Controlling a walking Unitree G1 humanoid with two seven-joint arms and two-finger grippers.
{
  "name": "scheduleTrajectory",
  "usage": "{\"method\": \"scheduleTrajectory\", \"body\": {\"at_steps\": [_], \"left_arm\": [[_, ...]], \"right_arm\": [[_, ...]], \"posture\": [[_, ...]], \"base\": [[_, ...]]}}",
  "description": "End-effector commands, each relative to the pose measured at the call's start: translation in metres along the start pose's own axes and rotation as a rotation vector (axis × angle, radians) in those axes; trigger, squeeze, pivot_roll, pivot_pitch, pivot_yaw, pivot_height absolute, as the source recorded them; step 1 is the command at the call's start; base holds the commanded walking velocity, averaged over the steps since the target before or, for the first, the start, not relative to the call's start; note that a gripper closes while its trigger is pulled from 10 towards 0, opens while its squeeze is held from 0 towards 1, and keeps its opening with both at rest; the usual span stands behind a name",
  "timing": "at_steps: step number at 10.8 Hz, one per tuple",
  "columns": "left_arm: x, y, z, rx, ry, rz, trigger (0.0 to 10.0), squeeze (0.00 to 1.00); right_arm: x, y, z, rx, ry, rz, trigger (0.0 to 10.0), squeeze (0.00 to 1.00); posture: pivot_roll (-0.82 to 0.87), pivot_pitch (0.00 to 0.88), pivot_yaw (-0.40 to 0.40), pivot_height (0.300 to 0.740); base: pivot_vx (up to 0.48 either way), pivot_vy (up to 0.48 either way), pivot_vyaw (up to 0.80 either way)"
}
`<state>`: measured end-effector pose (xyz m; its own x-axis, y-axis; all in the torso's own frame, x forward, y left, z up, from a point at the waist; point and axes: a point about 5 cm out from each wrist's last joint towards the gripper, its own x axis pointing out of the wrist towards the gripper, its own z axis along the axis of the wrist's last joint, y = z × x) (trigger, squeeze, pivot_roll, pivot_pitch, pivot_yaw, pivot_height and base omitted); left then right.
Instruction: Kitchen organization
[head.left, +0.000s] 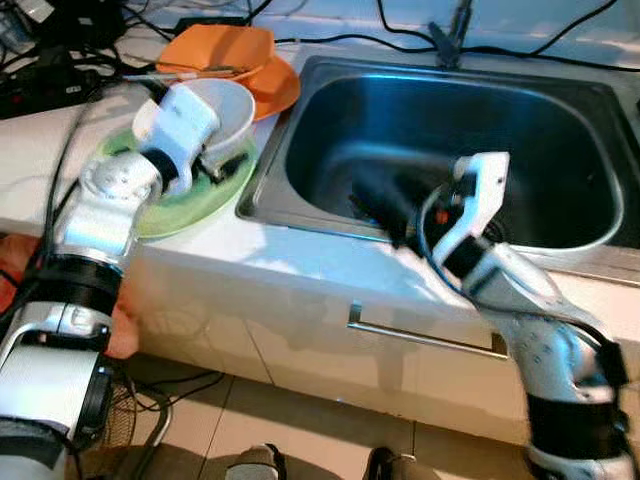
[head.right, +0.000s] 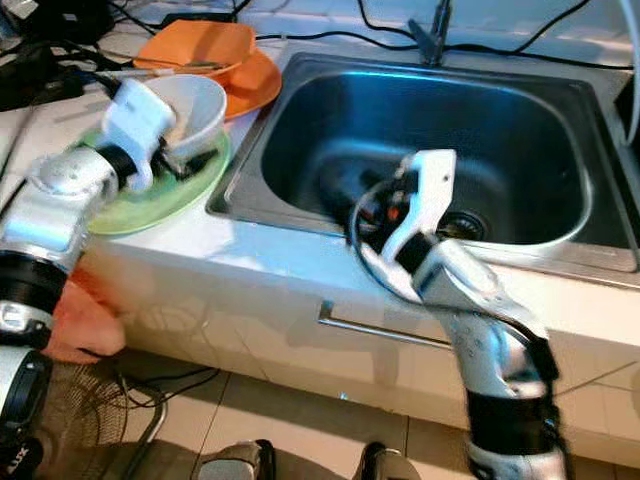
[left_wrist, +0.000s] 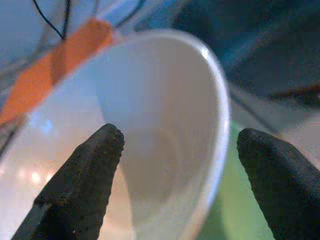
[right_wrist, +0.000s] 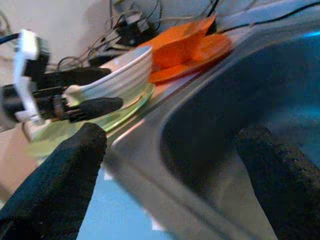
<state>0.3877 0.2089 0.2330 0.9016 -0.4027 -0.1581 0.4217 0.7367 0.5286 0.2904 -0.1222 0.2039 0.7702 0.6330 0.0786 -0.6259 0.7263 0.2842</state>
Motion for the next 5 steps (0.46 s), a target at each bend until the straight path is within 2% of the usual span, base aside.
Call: {"method": "scheduleTrajectory", "body": {"at_steps": [1, 5], "left_arm": [[-0.0011, 0.0062, 0.0043, 0.033, -0.001, -0.003, 0.0, 0.0], [0.002, 0.0064, 0.0021, 0.047, -0.006, -0.031, 0.0, 0.0]], "right_arm": [[-0.0017, 0.0065, -0.0009, 0.006, 0.021, 0.051, 10.0, 0.0], [-0.0091, 0.0037, -0.0017, -0.033, 0.093, 0.109, 10.0, 0.0]], "posture": [[0.13, 0.162, 0.061, 0.74], [0.13, 0.162, 0.055, 0.74]], "base": [[0.0, 0.0, 0.0], [0.0, 0.0, 0.0]]}}
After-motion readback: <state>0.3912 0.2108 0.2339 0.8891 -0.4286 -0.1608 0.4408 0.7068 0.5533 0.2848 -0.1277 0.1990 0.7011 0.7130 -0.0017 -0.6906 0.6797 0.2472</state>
